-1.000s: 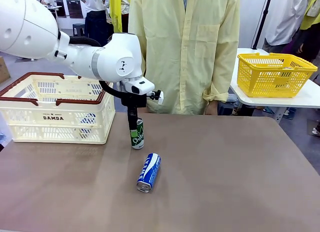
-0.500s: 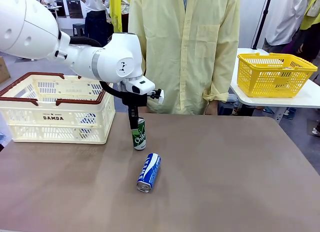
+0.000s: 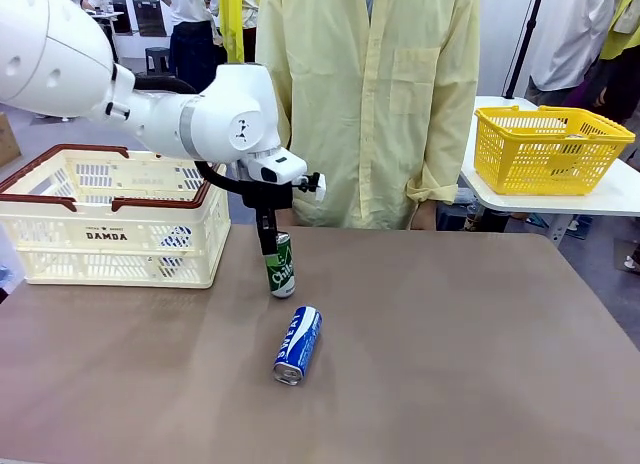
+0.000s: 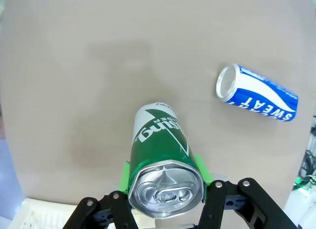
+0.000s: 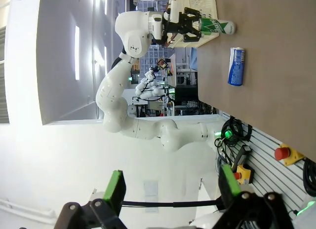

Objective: Place the drinks into the Shopping basket.
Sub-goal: Pick up one drink and place it into the Shopping basket.

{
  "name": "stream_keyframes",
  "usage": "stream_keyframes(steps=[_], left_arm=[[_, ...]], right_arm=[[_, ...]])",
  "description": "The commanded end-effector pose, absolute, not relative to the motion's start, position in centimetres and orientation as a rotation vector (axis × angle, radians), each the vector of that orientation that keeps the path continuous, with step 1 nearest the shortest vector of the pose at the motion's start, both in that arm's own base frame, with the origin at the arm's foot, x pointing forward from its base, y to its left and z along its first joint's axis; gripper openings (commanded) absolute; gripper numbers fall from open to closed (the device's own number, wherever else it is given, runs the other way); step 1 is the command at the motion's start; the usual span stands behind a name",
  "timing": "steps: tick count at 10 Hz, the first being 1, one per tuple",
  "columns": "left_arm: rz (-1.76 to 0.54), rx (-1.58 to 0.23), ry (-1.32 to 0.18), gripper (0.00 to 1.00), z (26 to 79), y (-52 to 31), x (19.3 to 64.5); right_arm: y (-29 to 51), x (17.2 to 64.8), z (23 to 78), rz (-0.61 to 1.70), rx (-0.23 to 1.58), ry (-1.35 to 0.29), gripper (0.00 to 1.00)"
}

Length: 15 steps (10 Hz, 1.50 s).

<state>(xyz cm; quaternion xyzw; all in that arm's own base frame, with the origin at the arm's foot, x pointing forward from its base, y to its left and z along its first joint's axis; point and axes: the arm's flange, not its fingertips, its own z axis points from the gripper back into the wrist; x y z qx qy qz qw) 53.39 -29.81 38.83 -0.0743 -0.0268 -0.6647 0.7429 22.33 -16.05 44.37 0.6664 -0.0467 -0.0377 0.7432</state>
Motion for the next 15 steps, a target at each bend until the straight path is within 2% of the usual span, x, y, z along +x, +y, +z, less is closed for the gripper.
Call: stream_keyframes(steps=[1, 4, 6, 7, 9, 12, 13, 15], left_arm=[[-1.435, -0.240, -0.119, 0.00, 44.2, -26.7, 53.4], [-1.397, -0.199, -0.238, 0.00, 54.8, -21.9, 55.3], [-1.384, -0.245, -0.359, 0.00, 62.0, -18.2, 56.6], [-1.350, -0.224, -0.376, 0.00, 64.0, -16.3, 57.4], [-1.284, -0.120, -0.328, 0.00, 66.1, -11.5, 58.8], [-1.206, -0.055, -0.255, 0.00, 68.0, -4.0, 56.6], [-1.165, -0.027, -0.193, 0.00, 67.7, -1.9, 55.8], [-1.155, -0.001, -0.068, 0.00, 63.5, 1.2, 54.9]], right_arm=[[-16.0, 22.3, 44.7, -0.088, 1.470, -0.104, 1.00], [-16.0, 22.3, 44.7, -0.088, 1.470, -0.104, 1.00], [-16.0, 22.3, 44.7, -0.088, 1.470, -0.104, 1.00], [-16.0, 22.3, 44.7, -0.088, 1.470, -0.104, 1.00], [-16.0, 22.3, 44.7, -0.088, 1.470, -0.104, 1.00], [-16.0, 22.3, 44.7, -0.088, 1.470, -0.104, 1.00], [-16.0, 22.3, 44.7, -0.088, 1.470, -0.104, 1.00], [-16.0, 22.3, 44.7, -0.088, 1.470, -0.104, 1.00]])
